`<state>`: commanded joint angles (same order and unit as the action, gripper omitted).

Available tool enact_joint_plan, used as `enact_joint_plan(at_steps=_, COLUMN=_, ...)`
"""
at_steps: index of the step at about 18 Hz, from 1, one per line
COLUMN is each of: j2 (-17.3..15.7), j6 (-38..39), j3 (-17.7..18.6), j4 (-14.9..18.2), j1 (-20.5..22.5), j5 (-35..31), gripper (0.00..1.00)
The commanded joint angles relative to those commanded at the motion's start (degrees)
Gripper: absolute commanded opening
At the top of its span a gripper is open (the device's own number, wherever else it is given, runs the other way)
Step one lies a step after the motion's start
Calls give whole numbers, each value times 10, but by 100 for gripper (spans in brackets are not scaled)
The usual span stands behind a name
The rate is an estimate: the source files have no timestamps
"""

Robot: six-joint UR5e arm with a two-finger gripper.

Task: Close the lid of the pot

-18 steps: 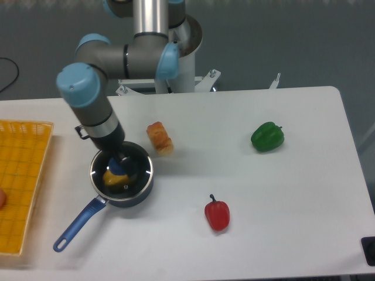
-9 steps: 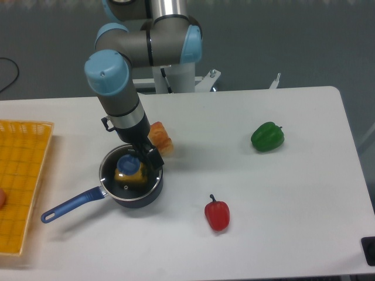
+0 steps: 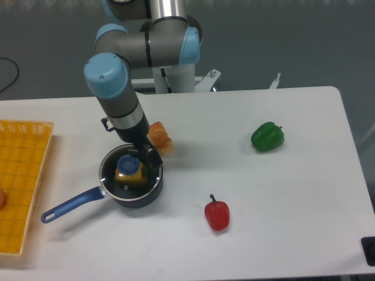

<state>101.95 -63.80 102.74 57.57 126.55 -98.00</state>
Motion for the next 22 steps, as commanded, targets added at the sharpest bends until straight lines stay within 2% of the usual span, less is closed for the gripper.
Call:
enact_joint_plan(at_steps=7, j2=-18, j6=-80, j3=-2, j4=30, j1=82, j5=4, gripper=100)
enact_joint_plan(at_steps=11, j2=-30, j6=-129, j3=-8, j4=48, j1=134, j5=34, gripper=100)
enact_joint_plan(at_steps=15, j2=-31, j6=-168, j3=-8, j4=56, j1=171, j5=35, gripper=100)
enact_joint_plan(at_steps=17, j2=-33, j6=-195, j3=-8, j4=72, j1=193, j5=35, gripper=100)
enact_joint_plan(at_steps=22, j2=-33, j6=-248, j3=-8, j4=77, j1=230, j5=41, gripper=100)
